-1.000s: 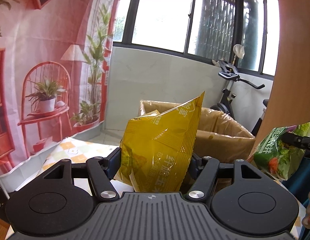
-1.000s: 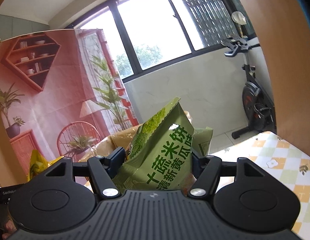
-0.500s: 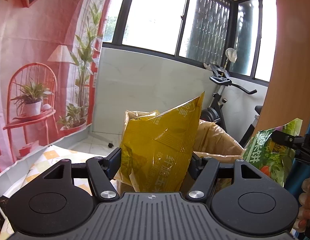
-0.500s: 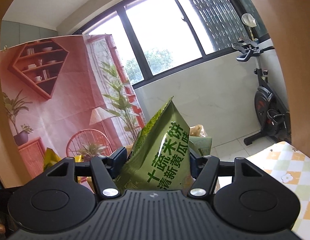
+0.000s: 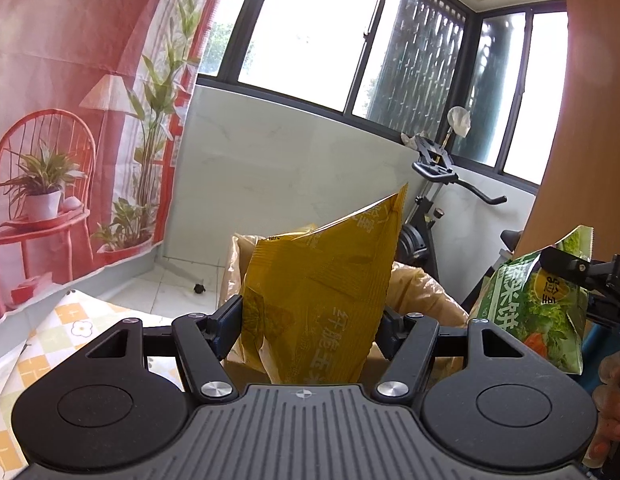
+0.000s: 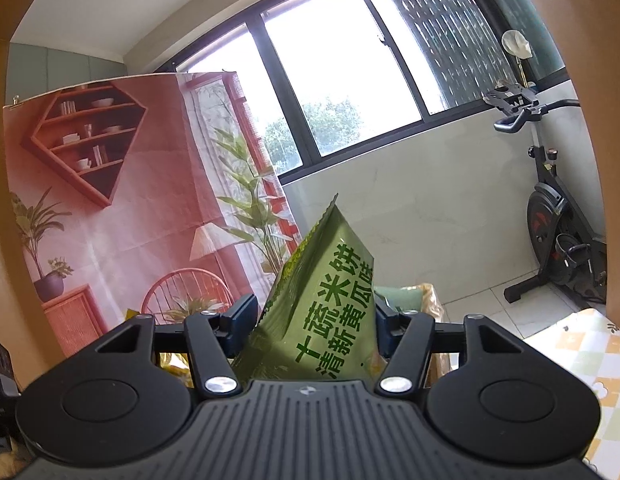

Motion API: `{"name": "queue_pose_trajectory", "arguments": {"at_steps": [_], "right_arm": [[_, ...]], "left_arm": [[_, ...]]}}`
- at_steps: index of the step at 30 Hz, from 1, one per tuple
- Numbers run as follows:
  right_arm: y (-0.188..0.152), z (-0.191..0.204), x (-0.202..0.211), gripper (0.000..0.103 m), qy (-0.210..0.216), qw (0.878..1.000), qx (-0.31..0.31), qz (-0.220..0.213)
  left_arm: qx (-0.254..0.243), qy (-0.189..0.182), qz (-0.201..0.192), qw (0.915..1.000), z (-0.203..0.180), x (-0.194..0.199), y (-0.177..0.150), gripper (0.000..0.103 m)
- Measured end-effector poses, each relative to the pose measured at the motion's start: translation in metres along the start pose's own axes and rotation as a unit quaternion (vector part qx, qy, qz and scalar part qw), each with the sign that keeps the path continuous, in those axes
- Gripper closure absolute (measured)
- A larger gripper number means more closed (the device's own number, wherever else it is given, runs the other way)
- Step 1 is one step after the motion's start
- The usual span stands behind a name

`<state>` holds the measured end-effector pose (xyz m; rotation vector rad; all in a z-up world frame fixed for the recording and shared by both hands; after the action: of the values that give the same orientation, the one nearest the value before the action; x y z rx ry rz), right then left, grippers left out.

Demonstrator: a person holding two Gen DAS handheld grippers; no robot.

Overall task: Organize snacks
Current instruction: 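Lift both held bags and carry them over the open cardboard box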

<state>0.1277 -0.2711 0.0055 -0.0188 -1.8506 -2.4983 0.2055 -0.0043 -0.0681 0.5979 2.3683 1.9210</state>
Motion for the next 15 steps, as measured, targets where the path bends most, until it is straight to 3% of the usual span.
{"name": "queue_pose_trajectory", "arguments": {"at_steps": [15], "right_arm": [[0.018,-0.009,-0.045,0.045,0.013,1.000,-0.024,-0.006]], "left_arm": [[-0.005,-0.008,-0.007,0.9999,-0.006,-0.020,0.020,0.035]]}}
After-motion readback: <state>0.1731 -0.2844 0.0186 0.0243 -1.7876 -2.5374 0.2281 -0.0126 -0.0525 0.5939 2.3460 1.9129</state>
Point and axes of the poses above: each gripper's, at about its wrist camera, not at the fingertips, and x roughly against the way its jaws point, z to its left, y to its top, the point moved 2 cm from there along -x, roughly the way its jaws point, and after that the axes turned 6 degrees about -z, right-handed, at the moved point
